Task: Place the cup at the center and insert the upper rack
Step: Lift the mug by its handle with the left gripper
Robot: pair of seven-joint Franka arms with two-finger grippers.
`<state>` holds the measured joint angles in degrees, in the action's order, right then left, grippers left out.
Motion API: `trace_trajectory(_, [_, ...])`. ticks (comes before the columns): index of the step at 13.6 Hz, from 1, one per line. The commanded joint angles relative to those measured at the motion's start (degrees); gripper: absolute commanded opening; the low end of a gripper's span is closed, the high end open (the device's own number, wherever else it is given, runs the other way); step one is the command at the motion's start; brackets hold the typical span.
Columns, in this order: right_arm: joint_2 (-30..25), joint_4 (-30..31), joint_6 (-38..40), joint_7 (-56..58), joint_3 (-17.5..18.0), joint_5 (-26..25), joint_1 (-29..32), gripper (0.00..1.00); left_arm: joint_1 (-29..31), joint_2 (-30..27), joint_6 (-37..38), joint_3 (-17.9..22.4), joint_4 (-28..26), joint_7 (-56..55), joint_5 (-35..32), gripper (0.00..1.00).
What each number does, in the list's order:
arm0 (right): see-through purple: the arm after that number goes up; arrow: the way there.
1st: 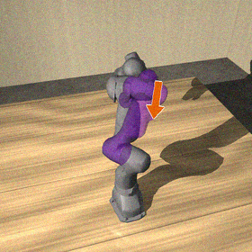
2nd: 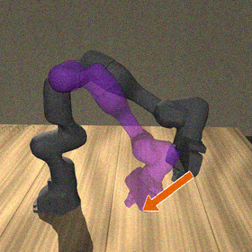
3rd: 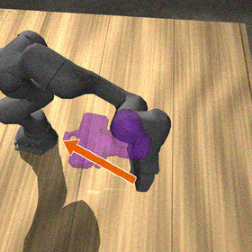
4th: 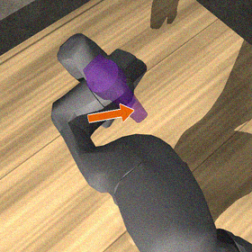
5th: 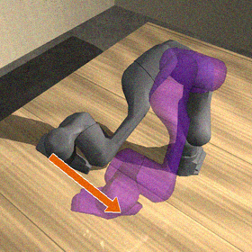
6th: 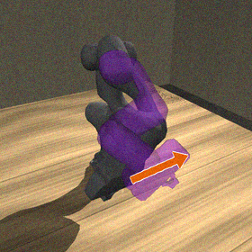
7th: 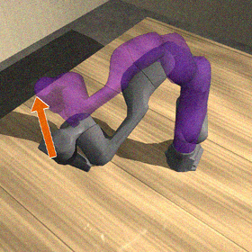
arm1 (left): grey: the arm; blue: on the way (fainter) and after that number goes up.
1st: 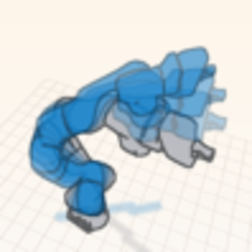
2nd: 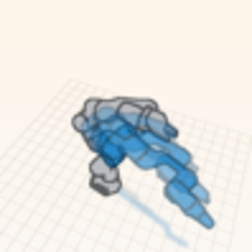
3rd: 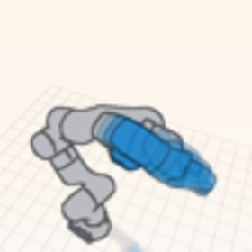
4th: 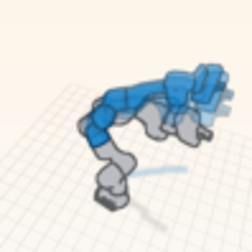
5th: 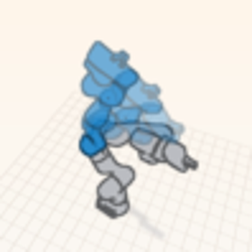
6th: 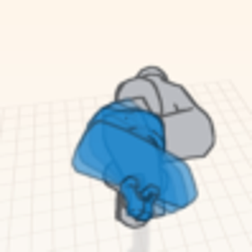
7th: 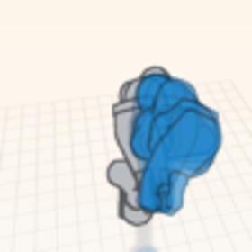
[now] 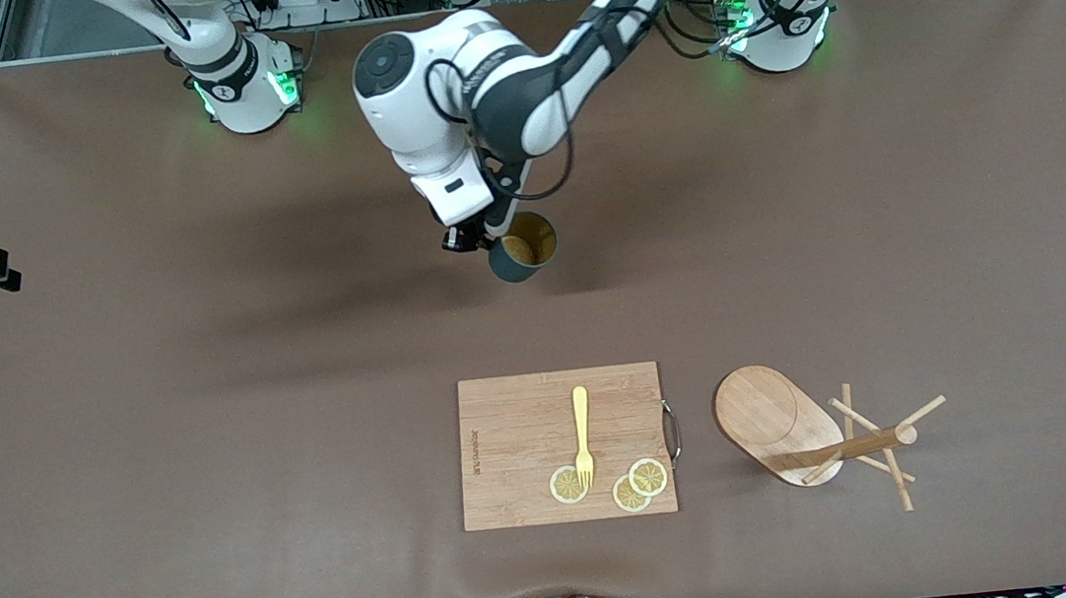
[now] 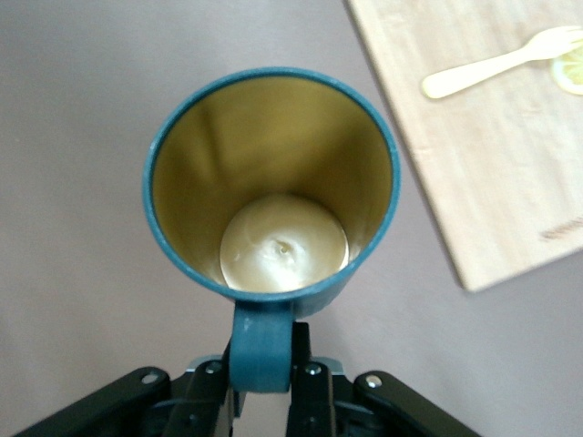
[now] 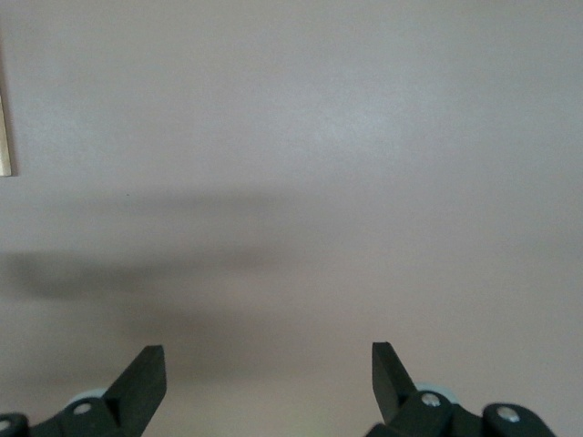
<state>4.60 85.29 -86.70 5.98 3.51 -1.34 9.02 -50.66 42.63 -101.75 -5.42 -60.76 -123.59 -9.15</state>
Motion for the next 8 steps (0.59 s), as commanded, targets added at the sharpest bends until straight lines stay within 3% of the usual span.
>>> trace_trajectory(1, [0.41, -1.53, 0.74, -0.54, 0.36, -0.85, 0.12, 1.00, 4.68, -5.18, -1.43, -0.29, -2.96, 6.50, 4.48, 0.00])
trace_trajectory(8, [0.41, -1.53, 0.74, -0.54, 0.44, -1.55, -0.06, 1.00, 15.58, -8.52, -3.45, -0.29, -2.87, 19.68, 16.51, 0.00])
